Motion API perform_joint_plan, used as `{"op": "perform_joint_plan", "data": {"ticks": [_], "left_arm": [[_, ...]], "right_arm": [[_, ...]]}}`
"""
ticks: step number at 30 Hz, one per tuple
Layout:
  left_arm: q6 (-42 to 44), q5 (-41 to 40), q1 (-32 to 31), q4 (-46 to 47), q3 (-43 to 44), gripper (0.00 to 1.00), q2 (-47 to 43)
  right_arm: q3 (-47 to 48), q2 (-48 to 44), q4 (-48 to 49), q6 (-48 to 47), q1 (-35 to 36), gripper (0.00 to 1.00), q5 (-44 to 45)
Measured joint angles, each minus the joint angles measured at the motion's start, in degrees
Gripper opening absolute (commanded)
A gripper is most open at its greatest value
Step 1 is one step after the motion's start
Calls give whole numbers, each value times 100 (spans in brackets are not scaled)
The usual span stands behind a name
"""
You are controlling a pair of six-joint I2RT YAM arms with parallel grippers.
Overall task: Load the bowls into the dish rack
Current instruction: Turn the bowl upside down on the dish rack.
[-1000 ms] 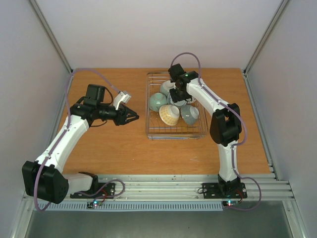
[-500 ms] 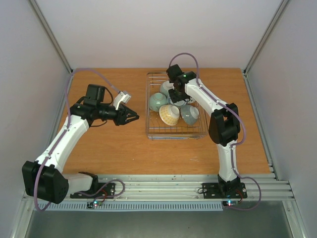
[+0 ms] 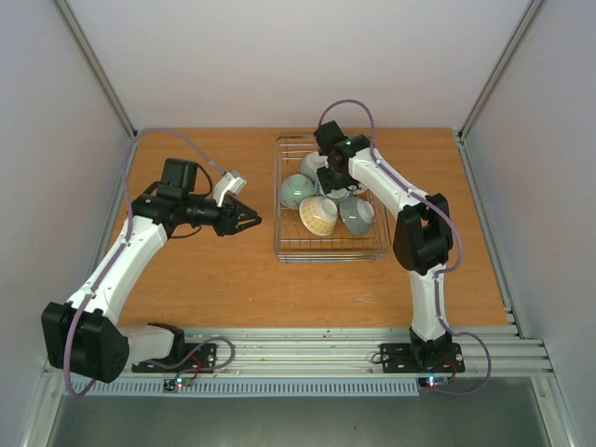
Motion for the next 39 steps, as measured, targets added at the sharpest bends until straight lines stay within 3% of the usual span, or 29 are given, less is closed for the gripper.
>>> {"op": "perform_joint_plan", "data": {"ticks": [20, 33, 39], "left_arm": [[2, 0, 92, 0, -9, 31, -90], [4, 20, 122, 0, -17, 31, -96], [4, -7, 129, 0, -39, 31, -96]], "right_arm": [[540, 350, 46, -111, 0, 54, -1812], [76, 354, 365, 31, 129, 53, -1550], [-372, -214, 664, 138, 57, 41, -1196]]}}
